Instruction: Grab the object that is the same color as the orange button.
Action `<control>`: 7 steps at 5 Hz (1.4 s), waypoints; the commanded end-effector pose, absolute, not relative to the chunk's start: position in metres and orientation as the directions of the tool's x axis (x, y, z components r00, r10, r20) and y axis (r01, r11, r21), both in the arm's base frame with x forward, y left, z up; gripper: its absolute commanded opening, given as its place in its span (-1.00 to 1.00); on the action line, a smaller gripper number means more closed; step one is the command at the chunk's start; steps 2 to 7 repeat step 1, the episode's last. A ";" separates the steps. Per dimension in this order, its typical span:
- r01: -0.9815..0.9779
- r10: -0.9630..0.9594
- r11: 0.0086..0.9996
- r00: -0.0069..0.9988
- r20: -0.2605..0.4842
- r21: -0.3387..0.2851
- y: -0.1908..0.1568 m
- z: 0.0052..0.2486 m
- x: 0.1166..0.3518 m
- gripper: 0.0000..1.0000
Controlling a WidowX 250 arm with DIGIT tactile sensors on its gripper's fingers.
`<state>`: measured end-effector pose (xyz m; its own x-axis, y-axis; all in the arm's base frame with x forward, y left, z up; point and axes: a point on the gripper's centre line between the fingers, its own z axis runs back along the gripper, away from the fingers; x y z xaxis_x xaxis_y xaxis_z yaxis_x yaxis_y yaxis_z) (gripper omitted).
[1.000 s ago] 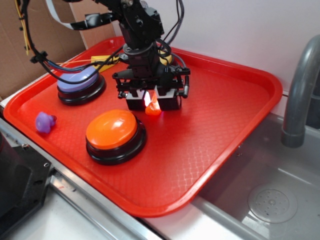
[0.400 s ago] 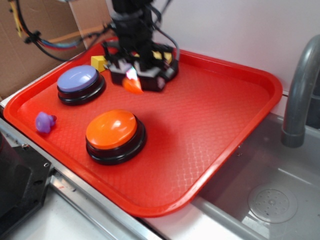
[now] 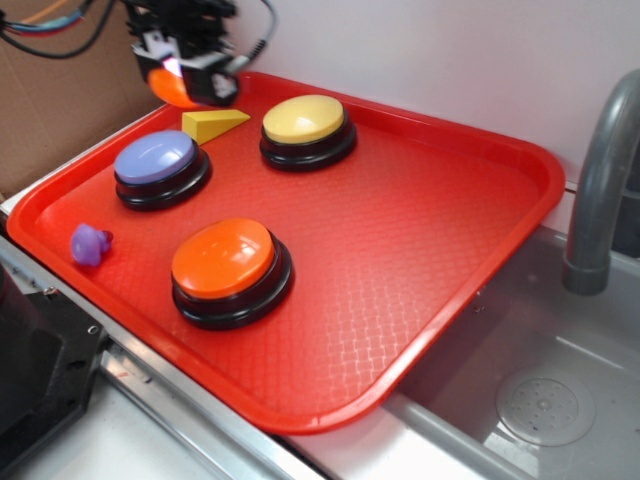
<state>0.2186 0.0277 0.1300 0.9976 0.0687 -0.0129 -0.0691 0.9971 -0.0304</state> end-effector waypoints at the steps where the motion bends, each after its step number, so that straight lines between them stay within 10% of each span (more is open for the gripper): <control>1: -0.019 0.018 1.000 1.000 0.020 0.022 0.055 0.150 0.238 -1.00; 7: -0.019 0.018 1.000 1.000 0.020 0.022 0.055 0.150 0.238 -1.00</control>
